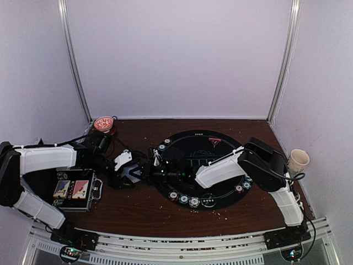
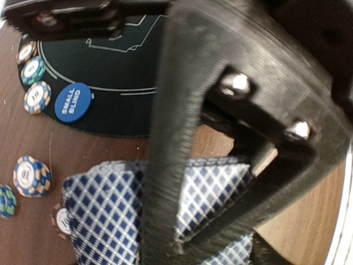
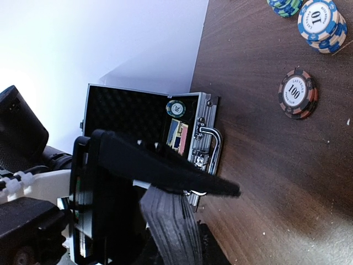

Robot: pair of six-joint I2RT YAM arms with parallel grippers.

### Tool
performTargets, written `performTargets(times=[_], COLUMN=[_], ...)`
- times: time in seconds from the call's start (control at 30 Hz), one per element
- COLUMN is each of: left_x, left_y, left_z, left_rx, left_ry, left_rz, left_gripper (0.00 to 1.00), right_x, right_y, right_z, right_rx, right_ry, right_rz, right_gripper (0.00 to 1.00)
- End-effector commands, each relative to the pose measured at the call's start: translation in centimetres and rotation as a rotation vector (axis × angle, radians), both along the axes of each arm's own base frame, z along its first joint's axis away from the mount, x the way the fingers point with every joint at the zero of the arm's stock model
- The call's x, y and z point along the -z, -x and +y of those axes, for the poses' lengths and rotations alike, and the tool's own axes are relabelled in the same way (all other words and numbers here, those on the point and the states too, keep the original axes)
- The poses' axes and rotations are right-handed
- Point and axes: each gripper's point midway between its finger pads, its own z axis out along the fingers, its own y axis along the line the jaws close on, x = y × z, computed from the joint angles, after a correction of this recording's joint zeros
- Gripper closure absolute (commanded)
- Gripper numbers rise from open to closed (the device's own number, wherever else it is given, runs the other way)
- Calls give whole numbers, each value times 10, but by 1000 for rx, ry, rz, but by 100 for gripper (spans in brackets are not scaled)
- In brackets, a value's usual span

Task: Distribute texas hold em gaming equipment
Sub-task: Pass from the right arm to the left

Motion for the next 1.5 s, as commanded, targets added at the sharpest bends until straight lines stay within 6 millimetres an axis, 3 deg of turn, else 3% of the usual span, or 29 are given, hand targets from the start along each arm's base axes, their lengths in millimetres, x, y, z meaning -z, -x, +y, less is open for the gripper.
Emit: performTargets(times=[0.0,0.23,0.43,0.67,0.93,1.17,1.47], left_x=[-9,-12,-20,-34,-33,-34,-31], left_y=[-13,-13,-13,-5,-14,-25,-46], left_z=[-5,-8,-12,-27,-43,-59,-92], left_rx=[0,5,25,113,157,168,178], left_ry=[8,22,42,138,177,163,139], left_rz=[-77,-68,-70,-69,-22,-32,-76], left_gripper=[20,4,17,19,25,15,9], right_x=[-60,-62,-56,-52,-52,-56,-52], right_y=[6,6,3,2,-3,-18,-32], right_z=[2,-2,-5,-11,-25,-50,-82], right_rx=[-25,-12,11,38,86,173,284], right_ry=[-115,-121,-107,-123,-137,-168,-189], right_rz=[-39,-44,-34,-16,-8,6,37], right_gripper=[86,93,99,100,100,100,100])
